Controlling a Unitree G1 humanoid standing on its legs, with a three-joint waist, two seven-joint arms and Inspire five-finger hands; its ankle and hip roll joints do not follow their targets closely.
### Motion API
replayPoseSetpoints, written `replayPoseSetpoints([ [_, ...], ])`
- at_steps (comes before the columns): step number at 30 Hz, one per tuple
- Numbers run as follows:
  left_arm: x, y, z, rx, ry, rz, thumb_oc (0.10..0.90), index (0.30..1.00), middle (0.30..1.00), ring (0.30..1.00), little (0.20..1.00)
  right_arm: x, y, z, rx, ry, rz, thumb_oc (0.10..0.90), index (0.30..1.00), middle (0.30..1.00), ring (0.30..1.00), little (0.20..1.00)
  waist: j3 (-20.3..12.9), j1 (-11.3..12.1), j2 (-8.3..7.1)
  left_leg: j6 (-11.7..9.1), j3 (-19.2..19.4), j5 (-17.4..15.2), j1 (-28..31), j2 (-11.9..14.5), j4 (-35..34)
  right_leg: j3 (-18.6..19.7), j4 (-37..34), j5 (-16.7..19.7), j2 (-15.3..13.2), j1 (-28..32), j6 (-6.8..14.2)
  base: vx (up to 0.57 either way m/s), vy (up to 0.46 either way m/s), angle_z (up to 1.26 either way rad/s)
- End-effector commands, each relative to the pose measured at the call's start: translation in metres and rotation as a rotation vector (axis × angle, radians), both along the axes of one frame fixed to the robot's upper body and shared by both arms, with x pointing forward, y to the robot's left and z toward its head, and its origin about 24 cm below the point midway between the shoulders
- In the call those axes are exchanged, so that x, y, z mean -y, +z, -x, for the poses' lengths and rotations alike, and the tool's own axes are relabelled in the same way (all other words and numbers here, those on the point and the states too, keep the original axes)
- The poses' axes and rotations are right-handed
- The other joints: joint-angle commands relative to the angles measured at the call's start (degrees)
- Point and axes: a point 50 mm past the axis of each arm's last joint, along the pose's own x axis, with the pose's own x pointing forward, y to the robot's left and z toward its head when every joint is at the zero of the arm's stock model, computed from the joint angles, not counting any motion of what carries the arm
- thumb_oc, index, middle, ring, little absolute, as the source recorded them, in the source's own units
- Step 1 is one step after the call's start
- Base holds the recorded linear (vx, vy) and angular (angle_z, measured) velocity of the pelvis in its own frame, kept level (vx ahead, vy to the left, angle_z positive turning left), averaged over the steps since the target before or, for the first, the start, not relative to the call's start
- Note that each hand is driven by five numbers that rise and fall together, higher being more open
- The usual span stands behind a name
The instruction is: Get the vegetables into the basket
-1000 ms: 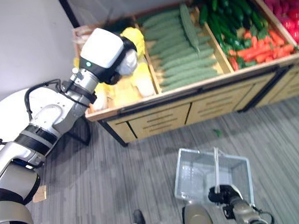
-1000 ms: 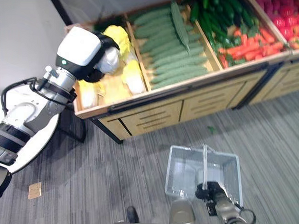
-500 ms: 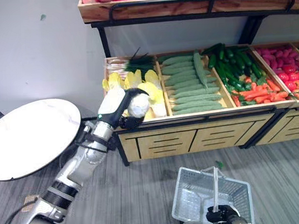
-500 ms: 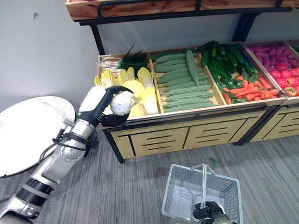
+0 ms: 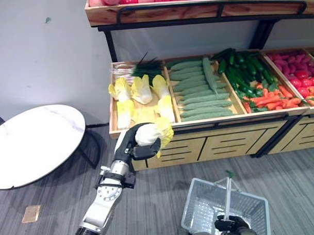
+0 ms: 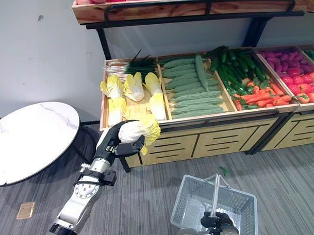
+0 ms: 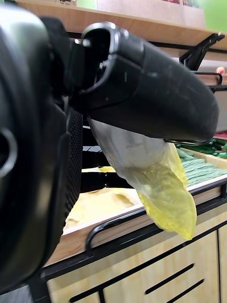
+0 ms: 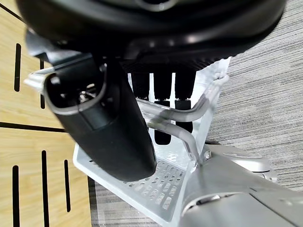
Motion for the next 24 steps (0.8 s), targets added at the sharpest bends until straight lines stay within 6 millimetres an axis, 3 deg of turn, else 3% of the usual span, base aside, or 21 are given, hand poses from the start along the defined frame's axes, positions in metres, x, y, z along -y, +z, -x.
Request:
replayPoseSetpoints([
  [1, 0.001, 0.078, -0.023, 0.377, 0.005, 0.052, 0.4, 0.3, 0.3, 0.3, 0.3, -0.009, 0.01, -0.04, 0.152, -0.002, -0.016, 0.4, 0.3, 0.3, 0.3, 0.3, 0.8, 0.3, -2.9, 3.2, 1.3, -2.4, -1.6, -3.3, 0.4, 3.1, 1.3, -2.1, -2.9, 1.7, 4.8, -0.01, 0.036, 0.04],
  [11, -0.013, 0.074, -0.022, 0.352, 0.077, 0.084, 0.4, 0.3, 0.3, 0.3, 0.3, -0.017, 0.005, -0.028, 0.125, -0.013, -0.024, 0.4, 0.3, 0.3, 0.3, 0.3, 2.8, 0.5, -3.5, 5.2, 1.6, -3.3, -2.4, -6.8, 0.4, 4.3, 3.3, 0.4, -6.4, -0.7, 6.8, -0.01, 0.101, -0.01],
  [24, -0.032, 0.07, -0.016, 0.345, 0.173, 0.049, 0.4, 0.3, 0.3, 0.3, 0.3, -0.027, 0.003, -0.025, 0.128, 0.014, -0.038, 0.4, 0.3, 0.3, 0.3, 0.3, 5.0, 1.7, -3.86, 5.8, 1.9, -4.0, -2.9, -8.5, 0.4, 3.2, 3.8, 3.1, -8.7, -2.0, 7.5, 0.01, 0.034, 0.0],
])
